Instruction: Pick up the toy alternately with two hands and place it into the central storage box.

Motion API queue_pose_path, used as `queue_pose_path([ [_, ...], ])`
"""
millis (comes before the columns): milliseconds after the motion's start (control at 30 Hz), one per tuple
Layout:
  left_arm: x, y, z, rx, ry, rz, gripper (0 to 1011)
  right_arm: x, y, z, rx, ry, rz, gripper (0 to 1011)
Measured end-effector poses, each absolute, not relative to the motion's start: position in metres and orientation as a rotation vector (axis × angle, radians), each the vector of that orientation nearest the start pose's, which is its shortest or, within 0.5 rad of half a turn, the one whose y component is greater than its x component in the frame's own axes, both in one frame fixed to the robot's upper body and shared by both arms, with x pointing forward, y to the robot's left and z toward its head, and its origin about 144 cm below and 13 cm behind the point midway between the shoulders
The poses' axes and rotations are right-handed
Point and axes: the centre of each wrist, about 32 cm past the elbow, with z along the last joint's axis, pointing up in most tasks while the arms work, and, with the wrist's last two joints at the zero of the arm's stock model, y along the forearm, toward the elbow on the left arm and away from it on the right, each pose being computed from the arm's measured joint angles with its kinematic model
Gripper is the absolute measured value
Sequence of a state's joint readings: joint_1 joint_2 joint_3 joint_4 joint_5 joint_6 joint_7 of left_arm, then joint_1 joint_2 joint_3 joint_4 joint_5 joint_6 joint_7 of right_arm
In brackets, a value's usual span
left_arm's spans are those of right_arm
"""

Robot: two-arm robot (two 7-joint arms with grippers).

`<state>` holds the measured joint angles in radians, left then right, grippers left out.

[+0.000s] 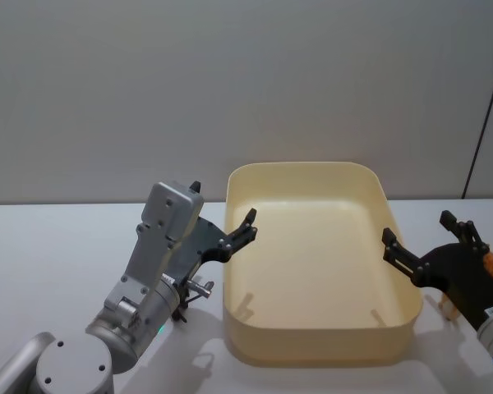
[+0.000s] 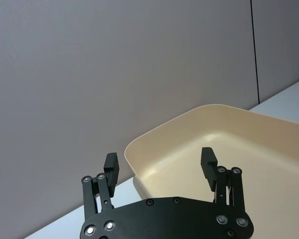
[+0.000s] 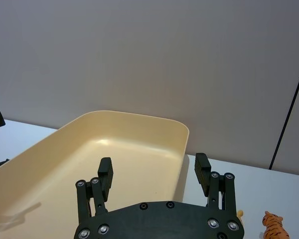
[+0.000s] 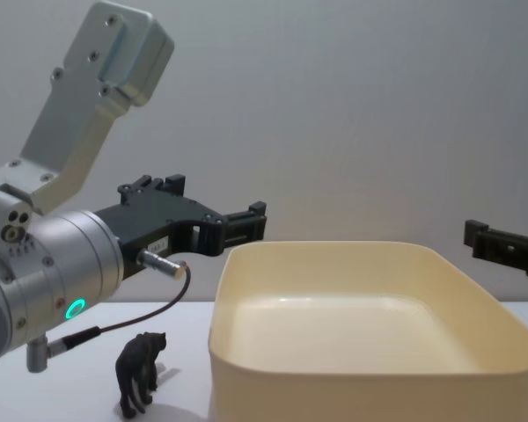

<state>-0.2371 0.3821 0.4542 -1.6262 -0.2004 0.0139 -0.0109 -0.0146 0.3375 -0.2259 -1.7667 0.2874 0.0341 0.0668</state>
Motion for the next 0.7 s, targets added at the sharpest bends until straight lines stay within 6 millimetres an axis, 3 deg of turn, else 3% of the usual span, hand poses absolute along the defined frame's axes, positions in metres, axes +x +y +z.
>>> queue_pose_path([
  [700,0.492,0.1984,1.2044,0.061,-0.267,1.124,1002,0.4433,-0.2371,1.1887,0.026,-0.075,-1.229,1001],
])
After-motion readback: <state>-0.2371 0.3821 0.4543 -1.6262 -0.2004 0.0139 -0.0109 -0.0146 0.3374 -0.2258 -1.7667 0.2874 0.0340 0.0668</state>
